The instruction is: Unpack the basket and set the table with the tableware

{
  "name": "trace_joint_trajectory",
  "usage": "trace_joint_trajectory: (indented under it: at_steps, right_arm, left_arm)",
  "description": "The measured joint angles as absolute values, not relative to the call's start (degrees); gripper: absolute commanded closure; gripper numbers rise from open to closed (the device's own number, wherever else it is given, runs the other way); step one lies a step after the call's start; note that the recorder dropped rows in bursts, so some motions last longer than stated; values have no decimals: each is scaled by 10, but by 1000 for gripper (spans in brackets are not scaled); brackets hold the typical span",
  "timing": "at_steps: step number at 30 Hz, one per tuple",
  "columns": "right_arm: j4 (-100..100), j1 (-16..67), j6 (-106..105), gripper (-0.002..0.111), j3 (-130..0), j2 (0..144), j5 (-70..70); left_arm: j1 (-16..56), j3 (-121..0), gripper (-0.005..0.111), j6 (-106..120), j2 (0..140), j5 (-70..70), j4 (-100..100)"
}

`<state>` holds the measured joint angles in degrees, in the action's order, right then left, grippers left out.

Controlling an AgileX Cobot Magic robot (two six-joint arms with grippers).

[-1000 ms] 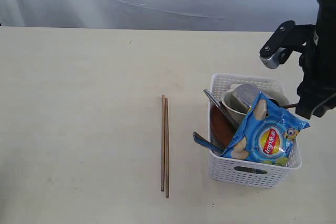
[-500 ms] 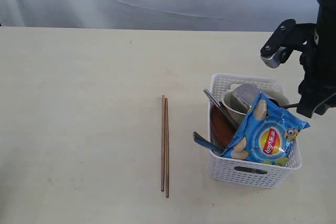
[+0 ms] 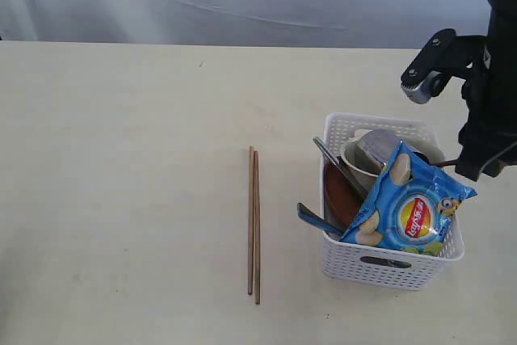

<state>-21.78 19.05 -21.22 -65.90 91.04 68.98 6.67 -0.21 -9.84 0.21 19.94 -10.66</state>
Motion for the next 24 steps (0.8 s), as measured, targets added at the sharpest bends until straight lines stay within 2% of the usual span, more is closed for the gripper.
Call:
trace_joint_trajectory:
  at_steps: [24]
  right_arm:
    - [-250, 190, -174, 59, -659, 943, 681]
  left_arm:
    - [67, -2, 107, -98, 2, 199, -107]
